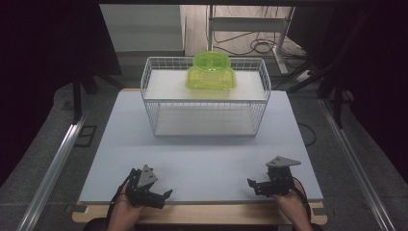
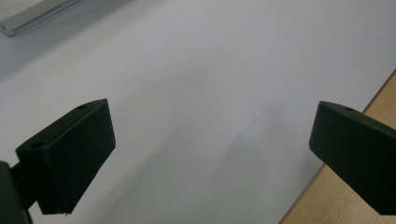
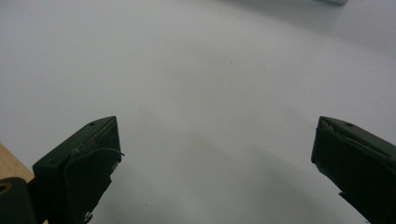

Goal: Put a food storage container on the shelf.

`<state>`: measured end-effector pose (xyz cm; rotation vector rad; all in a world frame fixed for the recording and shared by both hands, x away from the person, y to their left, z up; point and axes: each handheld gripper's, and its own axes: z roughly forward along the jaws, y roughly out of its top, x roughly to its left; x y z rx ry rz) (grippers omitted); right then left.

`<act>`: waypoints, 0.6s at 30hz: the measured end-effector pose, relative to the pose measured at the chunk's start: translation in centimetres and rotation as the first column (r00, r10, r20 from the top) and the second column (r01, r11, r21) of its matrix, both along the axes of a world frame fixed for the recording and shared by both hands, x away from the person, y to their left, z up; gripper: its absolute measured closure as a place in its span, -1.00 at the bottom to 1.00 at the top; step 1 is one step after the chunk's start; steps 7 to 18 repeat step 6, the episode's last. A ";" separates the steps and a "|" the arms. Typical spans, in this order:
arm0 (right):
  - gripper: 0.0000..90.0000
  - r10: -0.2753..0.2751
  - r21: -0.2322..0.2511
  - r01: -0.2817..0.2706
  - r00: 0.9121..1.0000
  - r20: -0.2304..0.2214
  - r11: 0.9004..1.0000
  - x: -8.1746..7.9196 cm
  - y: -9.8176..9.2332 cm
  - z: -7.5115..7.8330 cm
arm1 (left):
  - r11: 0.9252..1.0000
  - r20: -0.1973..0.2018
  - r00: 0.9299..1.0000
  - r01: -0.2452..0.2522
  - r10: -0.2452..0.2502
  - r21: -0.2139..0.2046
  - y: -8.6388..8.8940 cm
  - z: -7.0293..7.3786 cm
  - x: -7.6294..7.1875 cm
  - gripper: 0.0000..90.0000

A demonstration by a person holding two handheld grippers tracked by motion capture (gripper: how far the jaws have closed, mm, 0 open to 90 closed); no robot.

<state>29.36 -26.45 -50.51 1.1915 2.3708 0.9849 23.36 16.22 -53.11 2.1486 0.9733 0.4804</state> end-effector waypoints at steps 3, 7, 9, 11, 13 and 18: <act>-0.97 -0.002 -0.020 0.002 1.000 -0.016 1.000 0.1 0.1 -0.3 | 1.000 -0.002 1.000 0.000 0.000 -0.001 0.0 0.0 0.0 -1.00; -0.97 -0.002 -0.023 0.002 1.000 -0.012 1.000 0.1 0.1 -0.3 | 1.000 -0.002 1.000 -0.001 0.001 -0.004 0.0 0.0 0.1 -1.00; -0.97 -0.002 -0.023 0.002 1.000 -0.012 1.000 0.1 0.1 -0.3 | 1.000 -0.002 1.000 -0.001 0.001 -0.004 0.0 0.0 0.1 -1.00; -0.97 -0.002 -0.023 0.002 1.000 -0.012 1.000 0.1 0.1 -0.3 | 1.000 -0.002 1.000 -0.001 0.001 -0.004 0.0 0.0 0.1 -1.00; -0.97 -0.002 -0.023 0.002 1.000 -0.012 1.000 0.1 0.1 -0.3 | 1.000 -0.002 1.000 -0.001 0.001 -0.004 0.0 0.0 0.1 -1.00; -0.97 -0.002 -0.023 0.002 1.000 -0.012 1.000 0.1 0.1 -0.3 | 1.000 -0.002 1.000 -0.001 0.001 -0.004 0.0 0.0 0.1 -1.00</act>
